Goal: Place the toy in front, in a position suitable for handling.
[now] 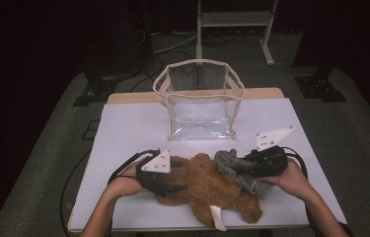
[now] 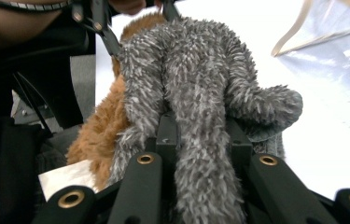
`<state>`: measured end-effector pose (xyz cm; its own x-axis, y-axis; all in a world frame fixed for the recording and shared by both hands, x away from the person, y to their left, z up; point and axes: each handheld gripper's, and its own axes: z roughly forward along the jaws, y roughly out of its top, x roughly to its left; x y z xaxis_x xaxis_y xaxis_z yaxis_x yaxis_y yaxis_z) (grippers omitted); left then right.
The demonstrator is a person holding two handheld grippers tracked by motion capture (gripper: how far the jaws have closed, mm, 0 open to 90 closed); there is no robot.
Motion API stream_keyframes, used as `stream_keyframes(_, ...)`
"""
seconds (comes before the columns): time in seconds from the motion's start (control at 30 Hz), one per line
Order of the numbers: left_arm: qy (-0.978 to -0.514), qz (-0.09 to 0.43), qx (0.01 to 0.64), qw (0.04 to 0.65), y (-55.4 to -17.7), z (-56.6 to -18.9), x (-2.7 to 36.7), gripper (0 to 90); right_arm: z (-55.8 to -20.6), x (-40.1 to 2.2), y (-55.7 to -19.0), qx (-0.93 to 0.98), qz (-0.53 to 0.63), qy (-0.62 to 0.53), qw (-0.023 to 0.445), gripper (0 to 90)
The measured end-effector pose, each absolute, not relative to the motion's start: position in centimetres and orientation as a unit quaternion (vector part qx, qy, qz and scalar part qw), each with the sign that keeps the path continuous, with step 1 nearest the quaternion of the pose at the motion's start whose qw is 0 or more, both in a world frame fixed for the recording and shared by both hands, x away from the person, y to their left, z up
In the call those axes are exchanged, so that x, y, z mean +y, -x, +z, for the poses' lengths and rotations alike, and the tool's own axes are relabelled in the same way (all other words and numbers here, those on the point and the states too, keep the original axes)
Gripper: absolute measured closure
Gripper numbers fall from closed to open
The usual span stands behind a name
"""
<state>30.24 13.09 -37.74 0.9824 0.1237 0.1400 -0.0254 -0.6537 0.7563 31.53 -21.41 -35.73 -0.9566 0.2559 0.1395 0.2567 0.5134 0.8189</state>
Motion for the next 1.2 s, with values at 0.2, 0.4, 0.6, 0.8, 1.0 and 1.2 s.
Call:
stream_keyframes(0.2,-0.899,0.092,0.043,0.425,-30.6,-38.0,13.0,26.6,-36.3,-21.0,-31.8,-0.872,-0.468,0.145,0.022,72.7)
stream_keyframes(0.4,-0.905,0.08,0.024,0.418,-30.0,-38.1,12.4,37.9,-35.0,-19.4,-33.1,-0.876,-0.463,0.135,0.013,72.7)
stream_keyframes(0.6,-0.91,0.074,0.01,0.409,-29.3,-37.9,12.7,40.0,-35.7,-16.4,-33.9,-0.887,-0.446,0.113,0.036,72.5)
stream_keyframes(0.8,-0.909,0.069,-0.001,0.411,-28.8,-37.9,12.5,40.3,-35.9,-12.9,-34.5,-0.898,-0.427,0.093,0.046,72.5)
stream_keyframes(1.0,-0.908,0.081,0.0,0.41,-28.8,-38.1,12.7,40.2,-36.1,-13.1,-35.1,-0.895,-0.431,0.102,0.048,72.6)
stream_keyframes(1.2,-0.909,0.084,0.004,0.409,-29.0,-38.1,12.7,40.4,-36.3,-17.0,-34.8,-0.883,-0.446,0.139,0.035,72.6)
